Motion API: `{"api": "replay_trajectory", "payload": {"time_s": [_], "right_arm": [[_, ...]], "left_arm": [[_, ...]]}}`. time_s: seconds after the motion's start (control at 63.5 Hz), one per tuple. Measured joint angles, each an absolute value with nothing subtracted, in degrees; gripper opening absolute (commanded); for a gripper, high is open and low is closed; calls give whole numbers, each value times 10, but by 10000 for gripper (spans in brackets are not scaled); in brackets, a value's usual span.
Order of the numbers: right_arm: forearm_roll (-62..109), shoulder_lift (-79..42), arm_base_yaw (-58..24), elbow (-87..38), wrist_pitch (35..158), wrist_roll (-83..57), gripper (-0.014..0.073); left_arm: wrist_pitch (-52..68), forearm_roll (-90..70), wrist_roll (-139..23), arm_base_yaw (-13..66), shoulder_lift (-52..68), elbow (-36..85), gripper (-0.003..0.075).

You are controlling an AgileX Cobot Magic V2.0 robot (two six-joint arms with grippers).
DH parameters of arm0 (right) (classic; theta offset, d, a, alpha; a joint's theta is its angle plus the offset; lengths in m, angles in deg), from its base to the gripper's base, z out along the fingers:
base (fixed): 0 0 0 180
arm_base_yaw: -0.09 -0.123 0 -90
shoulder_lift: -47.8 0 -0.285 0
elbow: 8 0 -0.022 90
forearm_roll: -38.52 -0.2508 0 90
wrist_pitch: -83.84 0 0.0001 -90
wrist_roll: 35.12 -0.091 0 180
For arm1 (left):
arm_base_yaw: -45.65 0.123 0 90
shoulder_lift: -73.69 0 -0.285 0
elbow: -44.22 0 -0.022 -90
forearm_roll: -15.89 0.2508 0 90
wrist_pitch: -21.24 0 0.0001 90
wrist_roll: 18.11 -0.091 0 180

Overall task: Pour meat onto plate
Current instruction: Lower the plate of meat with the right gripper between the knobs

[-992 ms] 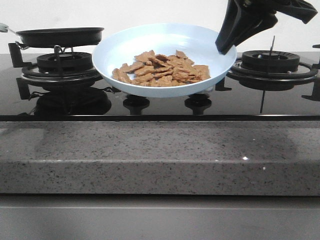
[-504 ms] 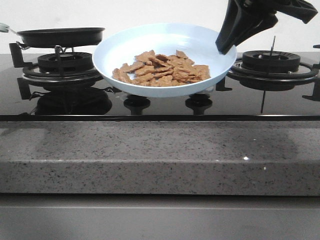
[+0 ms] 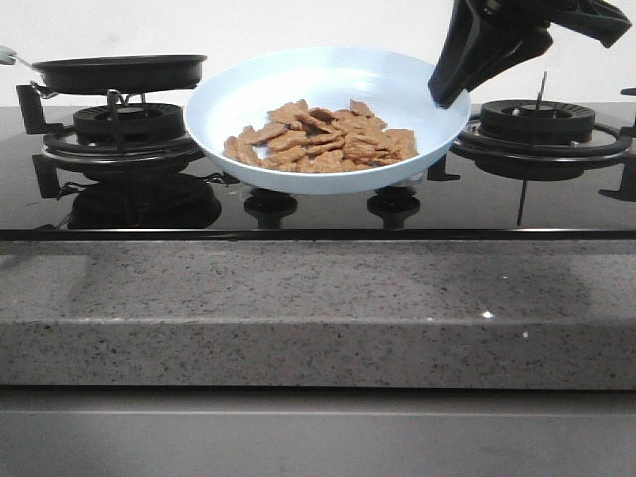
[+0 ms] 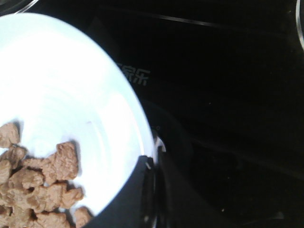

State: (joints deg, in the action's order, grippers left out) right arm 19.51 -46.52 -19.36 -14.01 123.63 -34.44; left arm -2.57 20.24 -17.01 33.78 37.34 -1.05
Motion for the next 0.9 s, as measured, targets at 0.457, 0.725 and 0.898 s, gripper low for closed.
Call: {"api": "replay_trajectory", "payload": {"time_s": [0.457,0.725,0.898], "right_arm": [[193,-465,-194,-140,1236,-344,-59],[168,-484,-182,-78,1272,-344,-59],[153,-539,-147,26,1325,-344,-59]], "left_arm": [[-19,202,-170,338,375,-11,-20],[-18,202,-170,338,375,-11,-20],[-18,202,-170,338,375,-11,-20]]}}
